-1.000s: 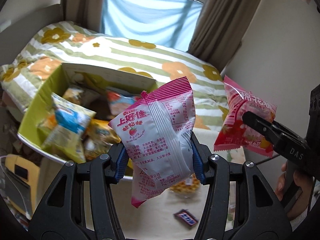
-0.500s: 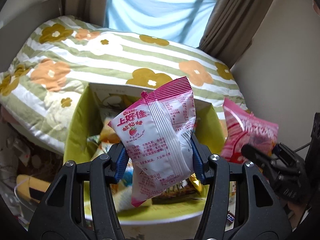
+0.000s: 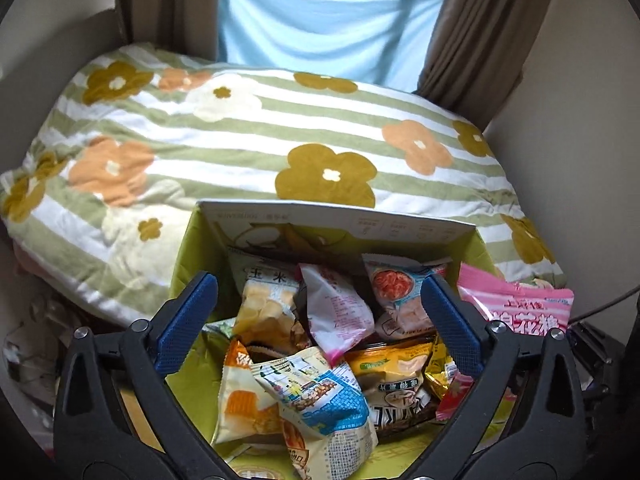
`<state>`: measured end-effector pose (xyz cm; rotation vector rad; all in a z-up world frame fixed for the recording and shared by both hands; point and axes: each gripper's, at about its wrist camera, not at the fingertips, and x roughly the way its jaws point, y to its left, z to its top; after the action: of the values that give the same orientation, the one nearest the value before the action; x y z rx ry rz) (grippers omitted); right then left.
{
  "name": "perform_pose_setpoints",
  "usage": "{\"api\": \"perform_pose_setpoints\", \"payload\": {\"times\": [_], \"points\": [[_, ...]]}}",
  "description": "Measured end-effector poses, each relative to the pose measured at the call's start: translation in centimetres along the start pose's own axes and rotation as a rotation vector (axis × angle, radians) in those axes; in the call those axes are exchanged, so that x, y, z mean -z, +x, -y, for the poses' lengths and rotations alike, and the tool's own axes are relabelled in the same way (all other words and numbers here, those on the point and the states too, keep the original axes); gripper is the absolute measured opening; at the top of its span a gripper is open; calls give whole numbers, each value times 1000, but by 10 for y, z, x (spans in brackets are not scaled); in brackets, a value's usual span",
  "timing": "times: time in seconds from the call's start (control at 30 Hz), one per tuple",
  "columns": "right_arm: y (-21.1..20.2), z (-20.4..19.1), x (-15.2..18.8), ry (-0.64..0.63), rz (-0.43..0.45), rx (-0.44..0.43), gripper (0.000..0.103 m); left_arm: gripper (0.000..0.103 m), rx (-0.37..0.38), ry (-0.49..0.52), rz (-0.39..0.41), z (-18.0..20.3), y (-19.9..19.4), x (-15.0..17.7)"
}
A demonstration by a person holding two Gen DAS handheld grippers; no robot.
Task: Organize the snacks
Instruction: 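Carry both pink bags over the box and release them inside with both tools, then move both tools back toward the waffle pack and chocolate bar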
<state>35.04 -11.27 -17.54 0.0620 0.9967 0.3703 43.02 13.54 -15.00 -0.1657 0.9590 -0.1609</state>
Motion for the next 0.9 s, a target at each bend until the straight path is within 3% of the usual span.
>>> {"api": "perform_pose_setpoints", "payload": {"times": [0.23, 0.4, 0.67, 0.9], "points": [[8, -19, 6, -90, -39, -68, 68, 101, -23, -37, -26, -13, 2, 8], [8, -32, 19, -157, -4, -75, 101, 101, -54, -21, -28, -13, -5, 15], [0, -28, 29, -124, 16, -66, 102, 101, -67, -11, -42, -12, -15, 32], [-18, -29, 34, -95, 27, -43, 102, 101, -67, 13, -7, -5, -36, 38]]}}
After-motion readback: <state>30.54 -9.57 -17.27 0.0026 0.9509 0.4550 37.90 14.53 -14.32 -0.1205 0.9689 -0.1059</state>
